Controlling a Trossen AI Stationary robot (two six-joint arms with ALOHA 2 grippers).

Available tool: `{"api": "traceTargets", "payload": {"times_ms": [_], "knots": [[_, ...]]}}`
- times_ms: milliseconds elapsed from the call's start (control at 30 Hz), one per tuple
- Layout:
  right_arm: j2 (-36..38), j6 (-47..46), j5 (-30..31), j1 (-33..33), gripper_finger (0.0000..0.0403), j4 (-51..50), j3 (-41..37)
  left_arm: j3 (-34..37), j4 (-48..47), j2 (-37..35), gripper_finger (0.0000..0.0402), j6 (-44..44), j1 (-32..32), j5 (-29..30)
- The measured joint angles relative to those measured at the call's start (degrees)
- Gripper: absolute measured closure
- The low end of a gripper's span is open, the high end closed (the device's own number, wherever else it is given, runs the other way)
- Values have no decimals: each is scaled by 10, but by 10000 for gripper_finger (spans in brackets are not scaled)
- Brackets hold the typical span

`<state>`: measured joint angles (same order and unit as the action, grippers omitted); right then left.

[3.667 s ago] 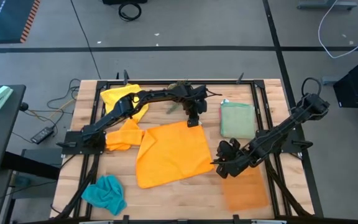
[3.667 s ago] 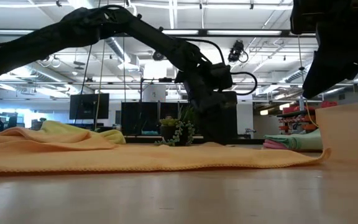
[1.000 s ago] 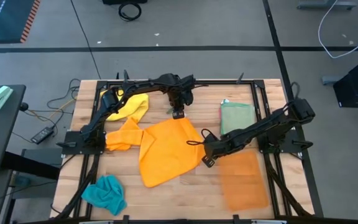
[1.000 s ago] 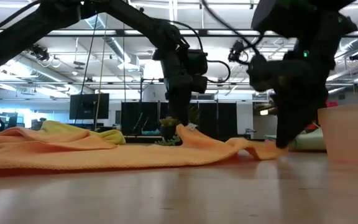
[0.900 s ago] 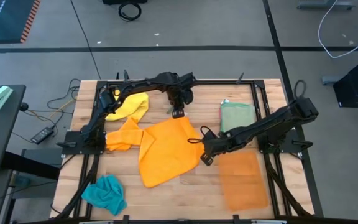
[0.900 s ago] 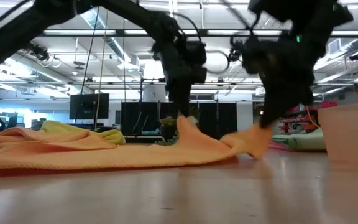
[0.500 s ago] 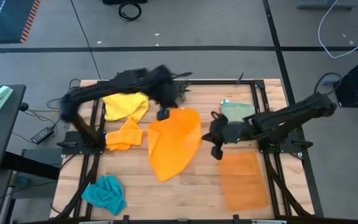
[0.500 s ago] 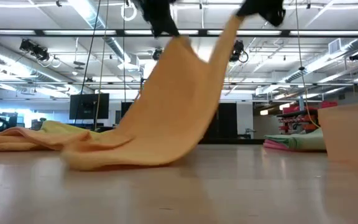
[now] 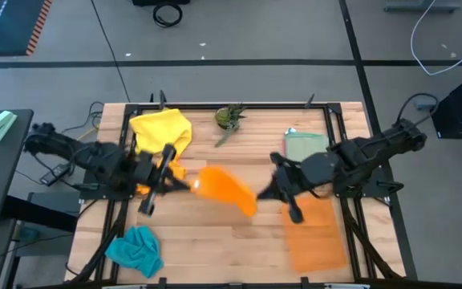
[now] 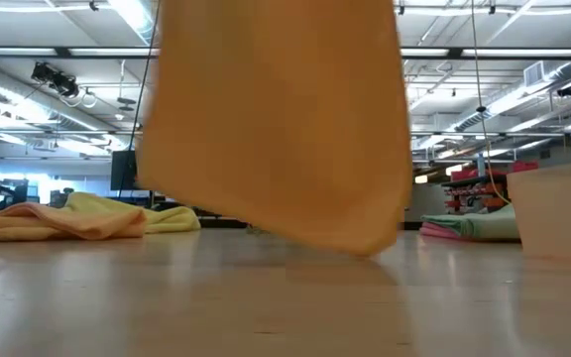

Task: Fold microfiber towels
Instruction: Fold the right orange microfiber towel

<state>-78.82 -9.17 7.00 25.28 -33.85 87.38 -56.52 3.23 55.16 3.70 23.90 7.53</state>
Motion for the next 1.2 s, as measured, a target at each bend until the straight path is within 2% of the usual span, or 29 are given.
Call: {"api": "traceTargets", "payload": {"times_ms": [133, 233, 333, 433, 533, 667, 767, 833, 900, 1000, 1067, 1200], "knots": [[-21, 48, -52, 49, 403, 0, 58, -2, 42, 24, 401, 60, 111, 62], [-28, 82, -55, 81, 403, -1, 100, -20, 57, 54, 401, 105, 172, 103], [-27, 108, -44, 96, 403, -12, 137, -58, 66, 78, 401, 159, 211, 149], [-19, 113, 0, 82, 403, -60, 151, -76, 53, 96, 399, 178, 219, 229], [-16, 99, 37, 46, 403, -116, 132, -77, -15, 101, 398, 161, 190, 272], [-19, 85, 47, -20, 403, -131, 28, -37, -107, 114, 400, 70, 122, 275], [-19, 87, 56, -78, 403, -131, -69, 29, -106, 117, 398, 44, 63, 274], [-19, 83, 87, -117, 403, -130, -125, 74, -106, 115, 399, 28, 22, 283], [-19, 81, 125, -151, 403, -128, -171, 118, -113, 104, 399, 28, -13, 286], [-19, 88, 148, -201, 403, -114, -222, 169, -105, 91, 397, 46, -63, 288], [-19, 88, 150, -228, 403, -97, -248, 198, -108, 88, 397, 44, -91, 281], [-19, 72, 137, -243, 403, -71, -288, 239, -70, 86, 398, 25, -124, 205]]}}
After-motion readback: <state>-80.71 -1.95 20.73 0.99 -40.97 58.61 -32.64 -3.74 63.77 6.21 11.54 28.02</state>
